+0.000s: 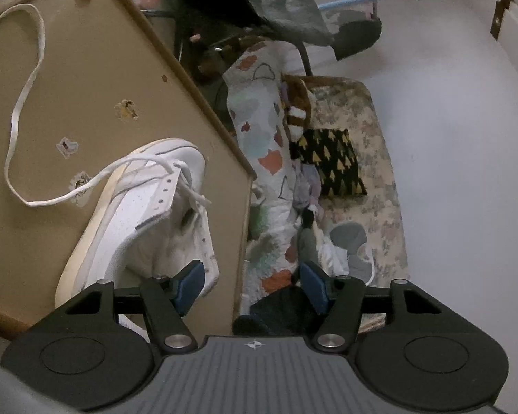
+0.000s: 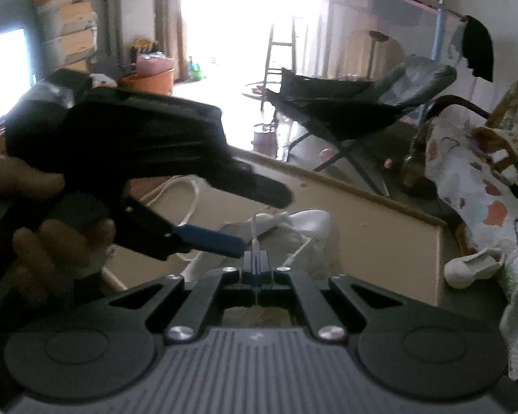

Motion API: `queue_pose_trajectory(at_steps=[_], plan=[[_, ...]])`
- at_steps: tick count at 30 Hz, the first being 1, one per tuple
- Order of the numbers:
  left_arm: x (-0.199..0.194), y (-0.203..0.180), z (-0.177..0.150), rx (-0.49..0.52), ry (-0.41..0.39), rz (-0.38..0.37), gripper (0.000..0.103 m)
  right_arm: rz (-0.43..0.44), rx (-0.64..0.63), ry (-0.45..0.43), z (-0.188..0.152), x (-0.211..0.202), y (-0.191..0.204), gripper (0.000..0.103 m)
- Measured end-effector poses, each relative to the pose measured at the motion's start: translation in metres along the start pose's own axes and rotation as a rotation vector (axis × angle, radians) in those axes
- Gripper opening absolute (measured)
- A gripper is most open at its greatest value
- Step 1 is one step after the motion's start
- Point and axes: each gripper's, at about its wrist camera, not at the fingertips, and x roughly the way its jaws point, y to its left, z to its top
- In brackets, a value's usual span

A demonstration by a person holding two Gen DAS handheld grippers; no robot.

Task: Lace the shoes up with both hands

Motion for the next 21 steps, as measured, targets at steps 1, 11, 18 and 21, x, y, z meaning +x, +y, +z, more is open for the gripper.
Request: queue_pose_trajectory(at_steps=[1,11,18,21], plan=[[0.000,0.000,0.000,0.005,0.003,-0.001,0.062,0.008,-0.005,0.004,0.000,0.001,0.002,0.001],[-0.004,0.001,0.005,0.097,-0.001,0.024,0.002,0.016,-0.012,0.002,0.000,-0.001,0.007,0.001],[-0.013,-0.015,0.013,0.185,-0.015,0.033,0.002,-0.016,-0.025,-0.006,0.000,-0.005,0.006,0.005],[-0.019,-0.035,0.023,0.251,-0.034,0.039,0.002,-0.061,0.010,-0.020,0.001,-0.013,-0.005,0.013]])
